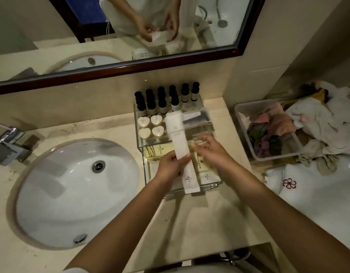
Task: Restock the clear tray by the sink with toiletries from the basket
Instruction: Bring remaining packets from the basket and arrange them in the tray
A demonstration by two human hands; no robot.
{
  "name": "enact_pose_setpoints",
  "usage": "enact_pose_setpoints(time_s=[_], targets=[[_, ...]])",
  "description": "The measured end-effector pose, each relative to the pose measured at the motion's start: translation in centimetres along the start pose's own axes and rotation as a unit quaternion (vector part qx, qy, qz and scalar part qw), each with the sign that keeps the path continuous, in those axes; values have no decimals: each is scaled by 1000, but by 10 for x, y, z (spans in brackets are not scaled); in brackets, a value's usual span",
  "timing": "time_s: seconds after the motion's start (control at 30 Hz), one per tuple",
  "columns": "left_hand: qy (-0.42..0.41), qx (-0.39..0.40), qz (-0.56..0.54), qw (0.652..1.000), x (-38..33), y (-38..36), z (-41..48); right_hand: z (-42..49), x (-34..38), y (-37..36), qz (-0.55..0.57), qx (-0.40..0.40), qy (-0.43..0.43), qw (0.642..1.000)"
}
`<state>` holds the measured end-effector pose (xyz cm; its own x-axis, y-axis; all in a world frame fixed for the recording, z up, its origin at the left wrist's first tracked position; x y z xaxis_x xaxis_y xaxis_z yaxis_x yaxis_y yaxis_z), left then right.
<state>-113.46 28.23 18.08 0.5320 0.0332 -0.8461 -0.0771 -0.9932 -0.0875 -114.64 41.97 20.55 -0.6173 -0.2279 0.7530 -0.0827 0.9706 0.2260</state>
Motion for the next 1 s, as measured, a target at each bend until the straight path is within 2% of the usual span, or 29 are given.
enact_pose_setpoints(time_s=[0.1, 0.23, 0.33, 0.4, 0.47, 0.5, 0.57, 0.6, 0.67, 0.77, 0.83, 0.9, 1.0], targets=[[67, -55, -123, 989, 13, -10, -1, -10, -29, -21, -134, 70, -9, 988], [62, -98, -115, 987, 27, -10, 3, -10, -33, -22, -173, 29, 37, 984], [-35, -228, 21, 973, 18, 19, -4, -4, -30, -17, -216, 15, 60, 974], [-169, -290, 153, 929, -5, 42, -14, 3, -28, -14, -277, 33, 68, 958], [-296, -258, 327, 859, -27, 50, -18, 8, -27, -12, -331, 71, 66, 939], [-346, -218, 420, 810, -32, 49, -16, 9, -26, -11, -362, 87, 70, 925], [-387, -102, 570, 718, -30, 44, -6, 10, -24, -11, -430, 104, 89, 892], [-372, -35, 618, 692, -25, 42, 0, 11, -23, -11, -457, 108, 97, 878], [-314, 65, 657, 682, -12, 43, 6, 12, -24, -13, -493, 115, 105, 856], [-295, 113, 606, 730, 1, 48, 4, 17, -34, -20, -539, 119, 121, 825], [-283, 128, 589, 746, 9, 47, 1, 18, -43, -23, -541, 113, 123, 824], [-272, 146, 608, 731, 20, 46, 1, 16, -49, -25, -528, 95, 137, 833], [-255, 162, 659, 688, 31, 42, 1, 11, -52, -24, -509, 57, 168, 842]])
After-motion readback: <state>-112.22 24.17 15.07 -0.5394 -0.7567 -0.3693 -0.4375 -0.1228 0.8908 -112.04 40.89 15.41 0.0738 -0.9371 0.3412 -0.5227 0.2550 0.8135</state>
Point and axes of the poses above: each hand's wrist, its own z-axis towards the middle knuckle, its own y-axis out of the back of the hand, x = y × z, the point moved 7 cm from there along z, towards the middle knuckle, and after that the axes turned 7 degrees about -y, right-handed, at the moved point
